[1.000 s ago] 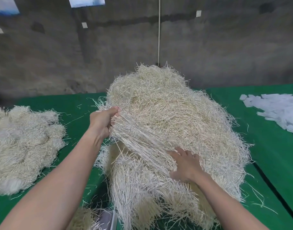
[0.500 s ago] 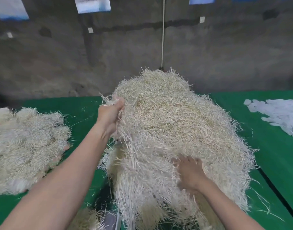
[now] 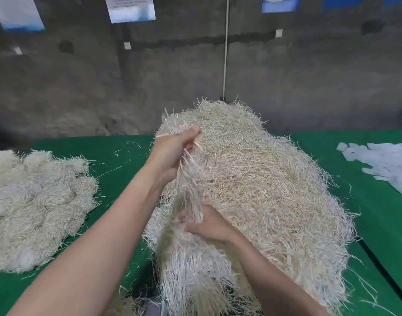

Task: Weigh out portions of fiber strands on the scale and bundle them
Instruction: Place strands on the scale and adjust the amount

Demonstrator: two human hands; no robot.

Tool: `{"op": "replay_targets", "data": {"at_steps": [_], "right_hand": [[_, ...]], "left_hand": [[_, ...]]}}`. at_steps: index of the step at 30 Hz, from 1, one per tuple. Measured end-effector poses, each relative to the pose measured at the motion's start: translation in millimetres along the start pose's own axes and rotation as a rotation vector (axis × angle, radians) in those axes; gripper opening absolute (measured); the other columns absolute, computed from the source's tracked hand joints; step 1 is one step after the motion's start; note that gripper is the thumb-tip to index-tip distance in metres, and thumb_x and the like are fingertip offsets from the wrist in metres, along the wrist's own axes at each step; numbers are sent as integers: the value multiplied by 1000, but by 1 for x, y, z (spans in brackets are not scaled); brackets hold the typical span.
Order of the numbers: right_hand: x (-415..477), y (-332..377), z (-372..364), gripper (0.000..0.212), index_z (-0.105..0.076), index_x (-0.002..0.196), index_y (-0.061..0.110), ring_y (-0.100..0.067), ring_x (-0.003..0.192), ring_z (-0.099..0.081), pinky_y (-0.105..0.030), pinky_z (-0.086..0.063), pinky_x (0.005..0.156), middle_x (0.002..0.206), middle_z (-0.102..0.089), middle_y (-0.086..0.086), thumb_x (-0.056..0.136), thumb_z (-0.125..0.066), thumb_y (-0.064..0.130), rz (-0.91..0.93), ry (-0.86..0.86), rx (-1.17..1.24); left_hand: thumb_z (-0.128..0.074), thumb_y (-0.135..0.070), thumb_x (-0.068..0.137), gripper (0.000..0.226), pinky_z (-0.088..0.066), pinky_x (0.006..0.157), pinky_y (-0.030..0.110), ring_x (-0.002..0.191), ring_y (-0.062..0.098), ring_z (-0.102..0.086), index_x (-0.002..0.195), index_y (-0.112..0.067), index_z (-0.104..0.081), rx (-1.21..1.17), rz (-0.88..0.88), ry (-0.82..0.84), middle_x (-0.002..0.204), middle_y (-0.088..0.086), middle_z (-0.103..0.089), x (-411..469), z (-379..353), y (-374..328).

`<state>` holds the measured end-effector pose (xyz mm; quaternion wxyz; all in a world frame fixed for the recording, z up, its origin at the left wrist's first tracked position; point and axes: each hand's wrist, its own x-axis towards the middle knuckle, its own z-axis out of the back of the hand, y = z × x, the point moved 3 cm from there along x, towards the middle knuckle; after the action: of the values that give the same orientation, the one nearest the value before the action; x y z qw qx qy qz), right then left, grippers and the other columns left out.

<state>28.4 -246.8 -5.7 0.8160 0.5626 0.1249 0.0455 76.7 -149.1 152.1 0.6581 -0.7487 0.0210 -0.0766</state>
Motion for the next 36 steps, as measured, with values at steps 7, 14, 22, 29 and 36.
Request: {"op": "replay_targets", "data": {"at_steps": [7,14,22,29,36], "right_hand": [[8,-23,36,19,-64,79,27,-5,55,-58,-23,-48,52,81,-68,3,83,-63,8,11,-338,61],[-2,-33,66,28,-63,111,20,1,70,-59,-15,-47,53,118,-61,0,83,-67,16,19,-429,-194],[6,-64,60,43,-54,128,17,-6,78,-63,-28,-54,83,114,-63,2,91,-53,41,21,-430,-478],[-2,-108,82,34,-45,126,13,-10,72,-55,-23,-47,60,83,-56,6,99,-44,33,-113,-357,-885],[-15,-50,82,105,-12,146,35,-16,135,-31,-38,-31,110,150,-26,7,65,-77,46,-11,-295,-455]], "left_hand": [[-80,-20,68,70,-48,70,21,94,9,-58,128,-38,-50,1317,-155,534,110,-16,-49,5,4,52],[-64,-19,84,17,-50,68,20,71,10,-55,90,-5,-58,1382,45,496,85,3,-56,18,4,96],[-56,-17,78,12,-49,89,46,73,26,-63,80,-7,-50,-492,402,368,85,19,-66,16,-11,71],[-53,-16,89,6,-44,46,19,47,12,-49,84,-11,-52,-462,178,-60,62,0,-51,36,10,55],[-53,-15,91,33,-40,47,23,46,9,-50,123,-5,-52,-295,120,-79,56,-3,-55,41,6,49]]}}
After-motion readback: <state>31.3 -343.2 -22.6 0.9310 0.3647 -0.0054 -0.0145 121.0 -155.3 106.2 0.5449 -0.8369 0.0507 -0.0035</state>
